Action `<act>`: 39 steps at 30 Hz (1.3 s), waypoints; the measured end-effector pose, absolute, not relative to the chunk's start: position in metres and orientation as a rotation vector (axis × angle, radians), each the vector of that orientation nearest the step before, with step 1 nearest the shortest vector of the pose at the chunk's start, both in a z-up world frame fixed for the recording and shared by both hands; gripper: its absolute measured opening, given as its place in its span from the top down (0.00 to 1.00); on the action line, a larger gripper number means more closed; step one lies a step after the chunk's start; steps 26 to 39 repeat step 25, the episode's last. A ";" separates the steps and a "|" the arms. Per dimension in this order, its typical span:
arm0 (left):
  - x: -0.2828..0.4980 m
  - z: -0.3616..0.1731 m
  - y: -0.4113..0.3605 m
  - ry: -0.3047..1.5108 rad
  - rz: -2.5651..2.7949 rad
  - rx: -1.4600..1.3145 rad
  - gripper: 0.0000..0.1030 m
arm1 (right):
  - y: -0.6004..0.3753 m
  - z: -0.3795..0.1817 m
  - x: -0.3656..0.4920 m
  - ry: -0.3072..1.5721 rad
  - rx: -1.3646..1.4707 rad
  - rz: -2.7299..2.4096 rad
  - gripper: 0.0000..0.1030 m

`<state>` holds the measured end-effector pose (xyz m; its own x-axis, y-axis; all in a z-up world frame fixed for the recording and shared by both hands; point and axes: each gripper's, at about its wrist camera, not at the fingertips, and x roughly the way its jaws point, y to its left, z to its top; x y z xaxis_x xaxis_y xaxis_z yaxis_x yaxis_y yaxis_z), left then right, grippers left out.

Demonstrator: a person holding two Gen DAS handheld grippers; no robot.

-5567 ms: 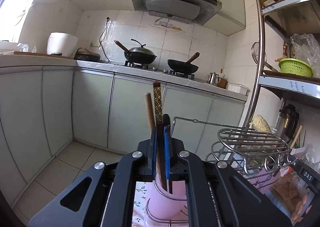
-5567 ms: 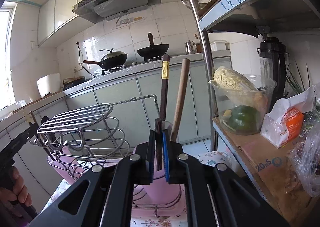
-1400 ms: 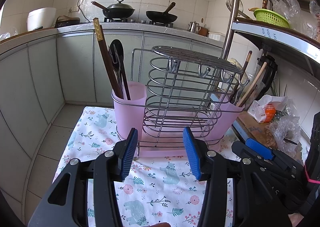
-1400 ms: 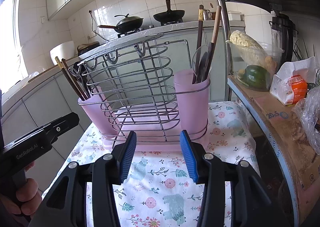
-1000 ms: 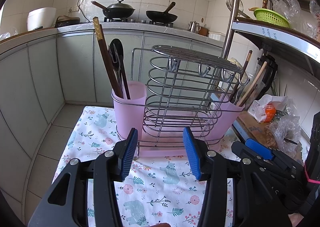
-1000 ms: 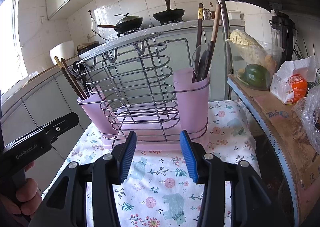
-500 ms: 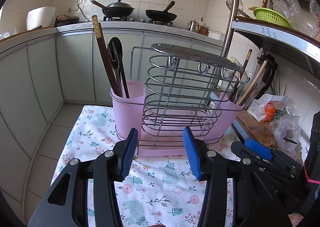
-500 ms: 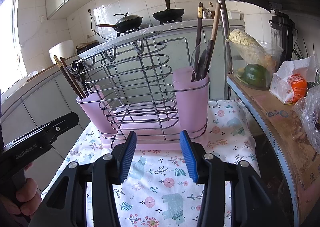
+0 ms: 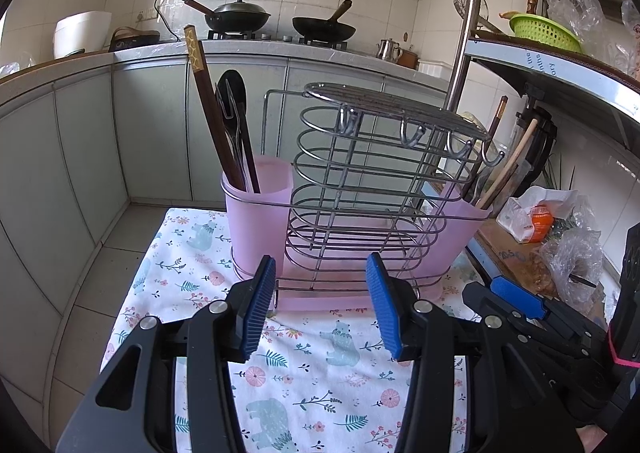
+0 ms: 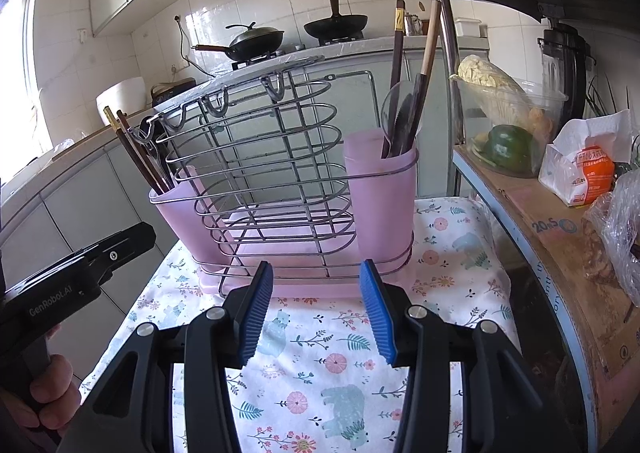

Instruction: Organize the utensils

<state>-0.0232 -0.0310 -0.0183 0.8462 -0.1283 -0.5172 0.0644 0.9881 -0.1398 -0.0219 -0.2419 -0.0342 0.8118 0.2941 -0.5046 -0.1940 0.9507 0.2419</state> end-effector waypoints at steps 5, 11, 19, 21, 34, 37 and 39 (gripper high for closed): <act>-0.022 -0.019 -0.032 0.557 -0.101 -0.117 0.54 | -0.242 -0.034 -0.020 0.572 0.182 0.261 0.57; -0.020 -0.021 -0.033 0.568 -0.103 -0.114 0.54 | -0.242 -0.035 -0.018 0.580 0.182 0.258 0.57; -0.013 -0.025 -0.033 0.587 -0.087 -0.112 0.54 | -0.242 -0.039 -0.013 0.593 0.181 0.253 0.57; -0.011 -0.026 -0.032 0.593 -0.086 -0.113 0.54 | -0.242 -0.040 -0.011 0.599 0.182 0.251 0.57; -0.008 -0.030 -0.031 0.605 -0.084 -0.119 0.54 | -0.242 -0.043 -0.008 0.609 0.180 0.246 0.57; -0.008 -0.030 -0.031 0.605 -0.084 -0.119 0.54 | -0.242 -0.043 -0.008 0.609 0.180 0.246 0.57; -0.008 -0.030 -0.031 0.605 -0.084 -0.119 0.54 | -0.242 -0.043 -0.008 0.609 0.180 0.246 0.57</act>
